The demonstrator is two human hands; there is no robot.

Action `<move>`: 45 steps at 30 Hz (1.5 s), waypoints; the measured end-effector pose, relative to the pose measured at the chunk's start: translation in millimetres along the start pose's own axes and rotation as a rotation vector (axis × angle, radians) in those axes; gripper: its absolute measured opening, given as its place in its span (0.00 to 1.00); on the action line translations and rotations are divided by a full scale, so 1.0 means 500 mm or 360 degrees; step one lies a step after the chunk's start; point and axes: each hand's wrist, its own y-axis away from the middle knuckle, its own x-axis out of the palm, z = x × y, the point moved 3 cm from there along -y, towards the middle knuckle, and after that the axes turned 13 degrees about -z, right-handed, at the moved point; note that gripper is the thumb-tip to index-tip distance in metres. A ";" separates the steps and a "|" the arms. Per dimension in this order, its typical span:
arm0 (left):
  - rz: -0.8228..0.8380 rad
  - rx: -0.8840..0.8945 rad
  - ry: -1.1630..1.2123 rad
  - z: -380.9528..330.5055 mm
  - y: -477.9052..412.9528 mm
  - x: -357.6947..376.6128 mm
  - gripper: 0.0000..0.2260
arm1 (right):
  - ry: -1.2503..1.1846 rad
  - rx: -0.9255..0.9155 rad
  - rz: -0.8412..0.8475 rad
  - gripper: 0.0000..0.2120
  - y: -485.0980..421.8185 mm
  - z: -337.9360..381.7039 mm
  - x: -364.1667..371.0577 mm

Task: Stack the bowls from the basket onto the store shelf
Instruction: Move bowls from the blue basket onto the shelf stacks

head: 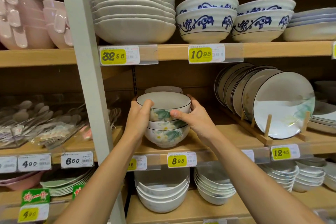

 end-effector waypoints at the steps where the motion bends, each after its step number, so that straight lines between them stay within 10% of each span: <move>1: 0.0005 -0.0013 -0.0006 0.002 0.000 0.001 0.21 | 0.0004 0.0007 -0.0007 0.36 -0.001 -0.005 0.000; 13: -0.0053 -0.0139 0.0034 0.019 -0.005 0.005 0.25 | 0.0058 0.0037 0.0015 0.37 -0.001 -0.025 -0.002; 16: -0.0056 -0.0363 0.0273 0.008 -0.022 -0.003 0.13 | 0.0076 0.0184 -0.0002 0.54 -0.007 -0.017 -0.013; 24: -0.0101 -0.0847 0.0308 -0.029 -0.112 0.018 0.15 | -0.0078 0.0855 -0.0365 0.32 -0.138 0.009 -0.033; 35: 0.0256 -0.1032 -0.0176 0.002 -0.147 0.033 0.14 | 0.0126 0.1053 0.0246 0.14 -0.198 -0.034 0.009; 45: 0.0427 -0.0680 -0.0137 0.012 -0.204 0.063 0.10 | 0.0172 0.1055 0.0362 0.22 -0.250 -0.068 0.014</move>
